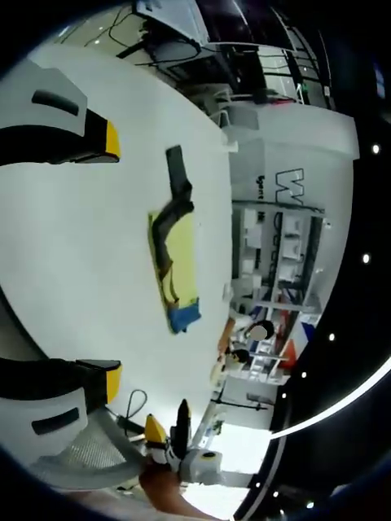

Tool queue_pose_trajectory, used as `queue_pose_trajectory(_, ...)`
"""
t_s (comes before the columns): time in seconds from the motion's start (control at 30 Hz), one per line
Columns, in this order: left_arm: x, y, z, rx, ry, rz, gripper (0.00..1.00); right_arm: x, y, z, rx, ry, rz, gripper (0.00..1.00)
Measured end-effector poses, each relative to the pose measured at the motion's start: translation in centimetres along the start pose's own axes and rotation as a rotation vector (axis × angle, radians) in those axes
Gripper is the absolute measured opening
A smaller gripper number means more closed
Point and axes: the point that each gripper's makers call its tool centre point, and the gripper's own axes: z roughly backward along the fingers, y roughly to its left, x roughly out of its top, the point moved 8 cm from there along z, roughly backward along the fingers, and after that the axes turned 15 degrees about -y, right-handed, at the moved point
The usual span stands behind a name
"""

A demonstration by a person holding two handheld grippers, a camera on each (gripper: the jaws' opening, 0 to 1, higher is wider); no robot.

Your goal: Fold the garment on the visible template until the final outline fits inside the template.

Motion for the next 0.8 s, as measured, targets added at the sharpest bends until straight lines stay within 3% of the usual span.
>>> queue_pose_trajectory(0.3, 0.38, 0.03, 0.07, -0.017, -0.031, 0.038, 0.97, -0.37, 0.0, -0.19, -0.016, 0.033, -0.009, 0.99)
queue_pose_trajectory(0.57, 0.67, -0.16, 0.18, -0.054, -0.052, 0.086, 0.99, -0.57, 0.44, -0.32, 0.017, 0.058, 0.011, 0.98)
queue_pose_trajectory(0.8, 0.33, -0.56, -0.03, -0.074, -0.032, 0.078, 0.98, -0.81, 0.34, -0.39, 0.012, 0.079, 0.026, 0.98)
